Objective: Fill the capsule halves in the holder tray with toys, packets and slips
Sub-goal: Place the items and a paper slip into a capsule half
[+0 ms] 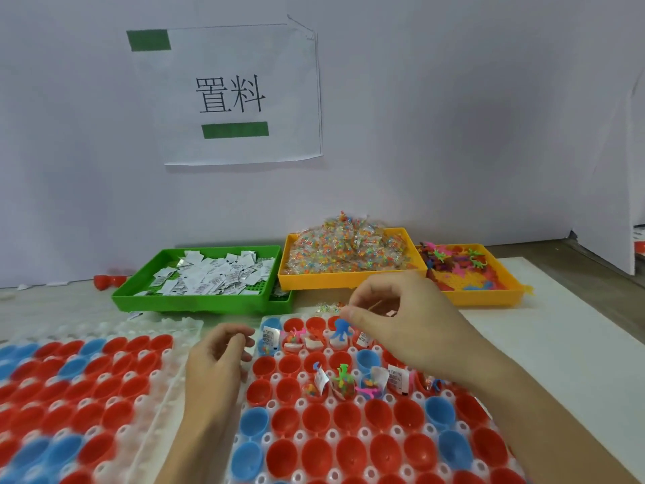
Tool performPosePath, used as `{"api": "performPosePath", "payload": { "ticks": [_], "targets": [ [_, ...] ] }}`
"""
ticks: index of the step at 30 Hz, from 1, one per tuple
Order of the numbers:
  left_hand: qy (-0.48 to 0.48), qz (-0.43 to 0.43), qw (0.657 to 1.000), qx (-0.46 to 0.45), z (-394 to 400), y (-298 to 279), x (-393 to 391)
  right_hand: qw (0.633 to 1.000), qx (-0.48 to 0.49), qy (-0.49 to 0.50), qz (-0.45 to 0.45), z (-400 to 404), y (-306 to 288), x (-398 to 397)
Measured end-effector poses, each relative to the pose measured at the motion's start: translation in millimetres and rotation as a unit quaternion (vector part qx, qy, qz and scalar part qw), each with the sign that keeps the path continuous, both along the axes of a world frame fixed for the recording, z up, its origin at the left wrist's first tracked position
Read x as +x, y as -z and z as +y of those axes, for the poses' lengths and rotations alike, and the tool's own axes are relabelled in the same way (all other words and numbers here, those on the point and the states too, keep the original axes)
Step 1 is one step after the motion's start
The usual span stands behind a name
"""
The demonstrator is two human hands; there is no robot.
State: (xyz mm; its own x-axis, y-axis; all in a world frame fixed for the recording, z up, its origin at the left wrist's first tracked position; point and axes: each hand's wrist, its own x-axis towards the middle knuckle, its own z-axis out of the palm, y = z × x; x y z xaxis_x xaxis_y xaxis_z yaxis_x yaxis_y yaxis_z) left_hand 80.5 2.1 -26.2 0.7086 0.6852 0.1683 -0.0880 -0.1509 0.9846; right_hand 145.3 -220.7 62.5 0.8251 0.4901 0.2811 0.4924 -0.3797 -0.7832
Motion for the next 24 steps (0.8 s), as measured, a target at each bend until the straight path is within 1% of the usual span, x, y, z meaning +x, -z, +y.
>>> {"api": "performPosePath", "payload": {
  "ticks": [4,7,11,15,24],
  "targets": [
    [0.004,0.002,1.000,0.009,0,-1,2,0.994,-0.090,-0.067,-0.001,33,5,-9],
    [0.008,-0.003,1.000,0.023,2,-1,4,0.986,-0.138,-0.089,-0.007,51,11,-9],
    [0.010,-0.012,1.000,0.013,6,3,7,0.978,-0.174,-0.109,-0.031,67,15,-8],
    [0.007,-0.022,1.000,-0.013,9,7,8,0.976,-0.181,-0.111,-0.044,78,17,-7],
    [0.005,-0.021,1.000,-0.010,11,8,9,0.959,-0.252,-0.120,-0.053,87,18,-12]
  ]
}}
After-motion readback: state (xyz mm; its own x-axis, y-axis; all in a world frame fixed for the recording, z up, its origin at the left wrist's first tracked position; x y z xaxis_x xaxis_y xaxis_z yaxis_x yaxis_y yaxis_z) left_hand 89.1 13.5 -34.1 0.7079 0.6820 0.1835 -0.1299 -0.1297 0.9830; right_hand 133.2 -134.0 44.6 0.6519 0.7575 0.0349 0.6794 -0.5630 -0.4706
